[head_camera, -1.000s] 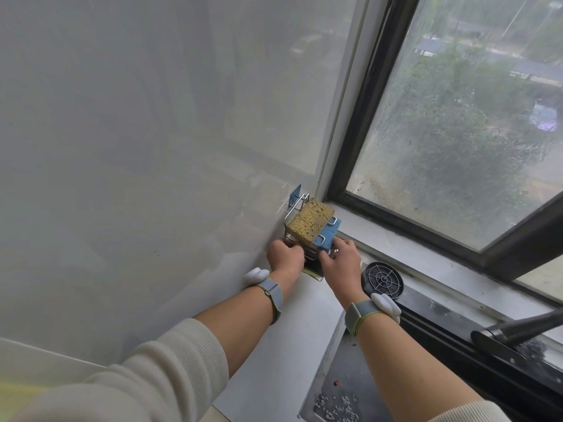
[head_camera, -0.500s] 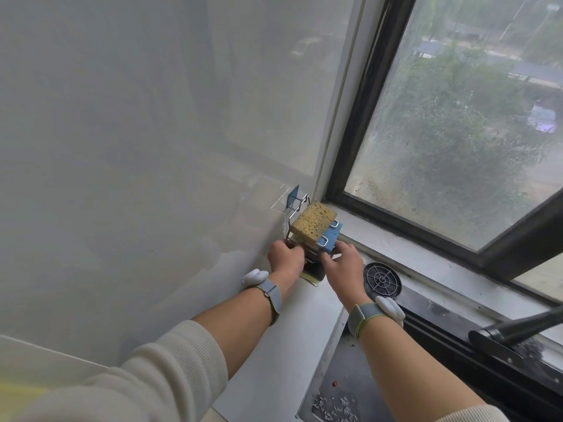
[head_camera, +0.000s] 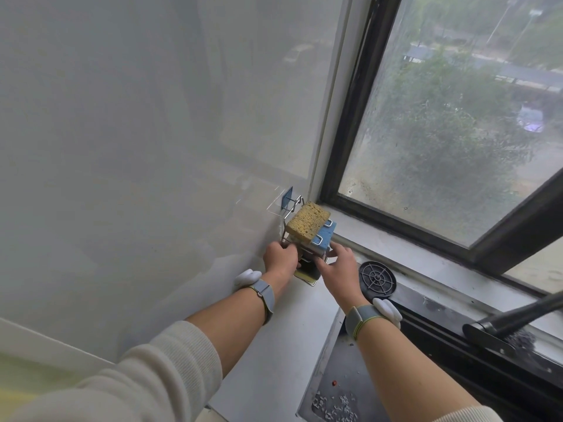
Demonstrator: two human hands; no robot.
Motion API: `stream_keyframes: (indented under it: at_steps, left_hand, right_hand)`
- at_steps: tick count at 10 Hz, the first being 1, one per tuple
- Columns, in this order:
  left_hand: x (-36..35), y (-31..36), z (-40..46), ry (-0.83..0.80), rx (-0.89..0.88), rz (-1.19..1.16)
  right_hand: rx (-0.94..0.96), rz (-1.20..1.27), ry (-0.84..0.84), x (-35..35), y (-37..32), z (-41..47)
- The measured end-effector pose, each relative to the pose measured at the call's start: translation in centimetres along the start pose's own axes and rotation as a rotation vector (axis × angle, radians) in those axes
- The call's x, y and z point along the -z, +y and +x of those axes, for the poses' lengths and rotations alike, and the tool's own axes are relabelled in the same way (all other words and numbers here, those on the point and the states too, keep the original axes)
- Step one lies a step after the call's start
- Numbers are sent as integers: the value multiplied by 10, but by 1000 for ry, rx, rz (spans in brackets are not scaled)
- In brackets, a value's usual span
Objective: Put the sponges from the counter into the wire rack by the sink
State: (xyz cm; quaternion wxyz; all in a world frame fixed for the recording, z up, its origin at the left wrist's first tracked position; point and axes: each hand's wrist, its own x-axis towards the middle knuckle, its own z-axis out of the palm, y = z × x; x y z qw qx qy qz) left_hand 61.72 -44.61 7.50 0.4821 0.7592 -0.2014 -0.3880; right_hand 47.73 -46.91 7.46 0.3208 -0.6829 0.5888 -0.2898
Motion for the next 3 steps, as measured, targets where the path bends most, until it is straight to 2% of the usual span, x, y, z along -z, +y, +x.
stream_keyframes:
  at_steps: [1, 3]
  left_hand:
    - [4, -2, -7, -58, -16, 41]
    - [10, -22, -18, -222, -231, 337]
  right_hand:
    - [-13, -17, -17, 5, 2, -9]
    - [-76, -45, 2, 16, 20, -33]
